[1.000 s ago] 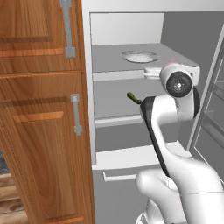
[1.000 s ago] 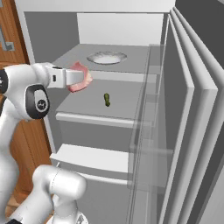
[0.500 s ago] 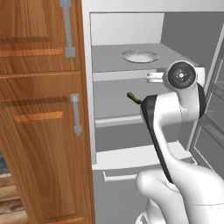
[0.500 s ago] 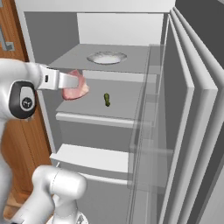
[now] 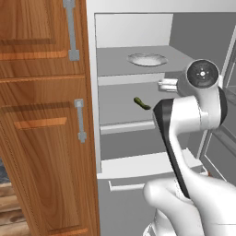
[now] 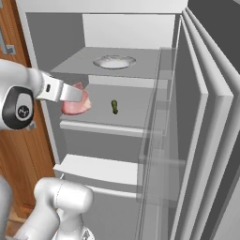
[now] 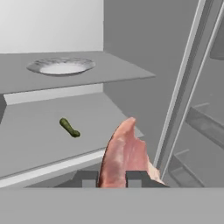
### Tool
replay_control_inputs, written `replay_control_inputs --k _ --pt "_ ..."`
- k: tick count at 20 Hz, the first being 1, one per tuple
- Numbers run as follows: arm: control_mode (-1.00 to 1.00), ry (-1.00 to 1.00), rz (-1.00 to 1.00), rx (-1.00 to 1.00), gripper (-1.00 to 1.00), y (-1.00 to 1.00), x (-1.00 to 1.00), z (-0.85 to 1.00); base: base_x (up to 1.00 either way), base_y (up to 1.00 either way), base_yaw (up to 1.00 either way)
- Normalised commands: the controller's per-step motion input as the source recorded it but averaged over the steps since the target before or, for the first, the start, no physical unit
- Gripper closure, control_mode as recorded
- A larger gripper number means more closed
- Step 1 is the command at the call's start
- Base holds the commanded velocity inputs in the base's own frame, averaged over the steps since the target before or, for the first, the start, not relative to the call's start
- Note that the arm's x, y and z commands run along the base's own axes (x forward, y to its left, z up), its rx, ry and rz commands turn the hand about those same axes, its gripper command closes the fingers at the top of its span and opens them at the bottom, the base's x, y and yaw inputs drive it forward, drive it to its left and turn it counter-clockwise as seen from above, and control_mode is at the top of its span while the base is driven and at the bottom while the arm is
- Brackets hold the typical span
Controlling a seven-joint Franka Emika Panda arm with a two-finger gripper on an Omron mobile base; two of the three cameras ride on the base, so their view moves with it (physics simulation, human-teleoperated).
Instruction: Transport the steak from the fridge to the microwave and turn on the microwave.
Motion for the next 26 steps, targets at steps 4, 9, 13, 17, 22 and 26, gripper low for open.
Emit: replay_control_inputs --k 4,9,13,17,22,26 --pt "-1.0 0.01 0.0 0.08 1.0 0.0 -0.12 -0.21 0.0 0.0 0.0" --pt "-1.0 0.03 0.01 0.05 1.0 0.0 -0.09 -0.13 0.0 0.0 0.0" --pt "-1.0 0.1 0.0 0.01 1.0 0.0 0.0 -0.05 0.0 0.0 0.0" --pt "-1.0 0.1 0.0 0.0 1.0 0.0 0.0 -0.01 0.0 0.0 0.0" --pt "-1.0 0.06 0.0 0.0 1.0 0.0 0.0 0.0 0.0 0.0 0.0" --pt "-1.0 0.0 0.0 0.0 1.0 0.0 0.0 0.0 0.0 0.0 0.0"
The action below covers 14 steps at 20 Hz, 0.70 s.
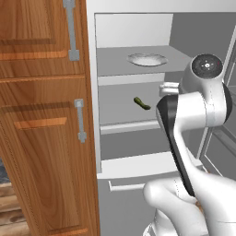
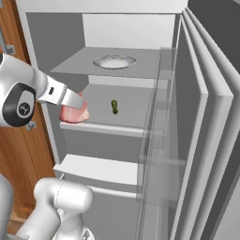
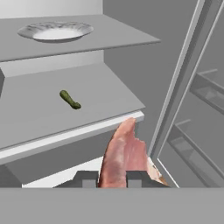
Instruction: Transport the steak from the fridge to the microwave and turn on the microwave.
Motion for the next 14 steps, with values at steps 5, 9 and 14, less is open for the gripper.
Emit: replay_control_inputs --k 5,9,14 --pt "-1.0 0.0 0.0 0.0 1.0 0.0 0.0 0.0 0.0 0.0 0.0" --pt "-1.0 0.0 0.0 0.0 1.0 0.0 0.0 0.0 0.0 0.0 0.0" --pt "-1.0 0.0 0.0 0.0 1.0 0.0 0.0 0.0 0.0 0.0 0.0"
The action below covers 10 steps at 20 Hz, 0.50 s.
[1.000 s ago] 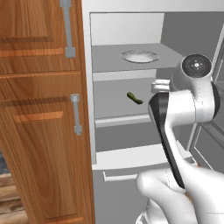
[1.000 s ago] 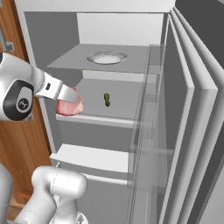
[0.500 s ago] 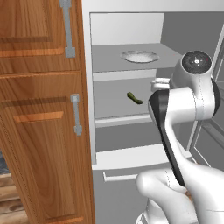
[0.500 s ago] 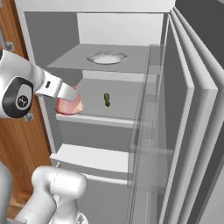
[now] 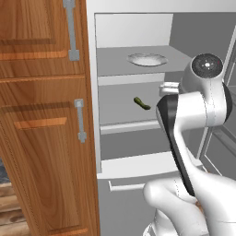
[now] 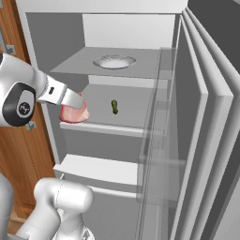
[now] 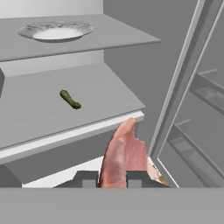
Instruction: Transport the steak from the fridge to the microwave and turn on the microwave.
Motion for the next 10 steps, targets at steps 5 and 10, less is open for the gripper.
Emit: replay_control_inputs --k 5,10 --pt "-1.0 -0.05 0.0 0.01 1.0 0.0 -0.18 0.0 0.0 0.0 0.0" --pt "-1.0 -0.11 0.0 0.11 1.0 0.05 -0.48 -0.05 0.0 0.0 0.0"
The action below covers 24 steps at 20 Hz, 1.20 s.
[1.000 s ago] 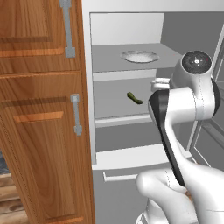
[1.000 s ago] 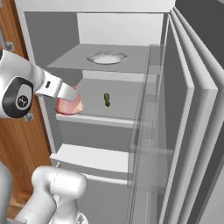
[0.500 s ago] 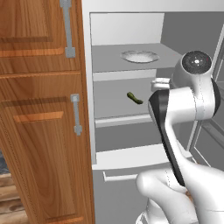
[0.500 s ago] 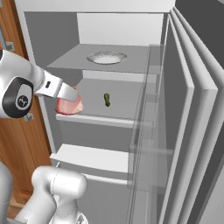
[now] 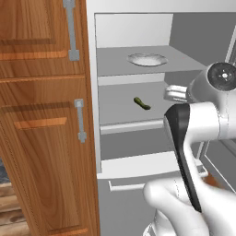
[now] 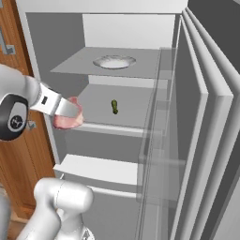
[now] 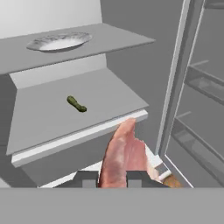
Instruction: Transport the steak from the fridge to the microwave and turn on the microwave.
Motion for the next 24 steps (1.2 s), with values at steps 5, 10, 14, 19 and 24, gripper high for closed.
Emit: replay_control_inputs --k 5,10,14,19,24 --pt "-1.0 -0.17 0.0 0.07 1.0 0.27 -0.49 -0.08 0.0 0.0 0.0" --pt "-1.0 -0.15 -0.03 0.01 1.0 0.44 -0.26 -0.08 0.0 0.0 0.0" --pt "-1.0 -0.03 -0.1 0.01 1.0 0.27 -0.03 -0.01 0.0 0.0 0.0" --pt "-1.0 0.0 -0.09 0.02 1.0 0.1 0.0 0.0 0.0 0.0 0.0" --pt "-1.0 0.02 -0.01 0.02 1.0 0.0 0.03 0.0 0.0 0.0 0.0"
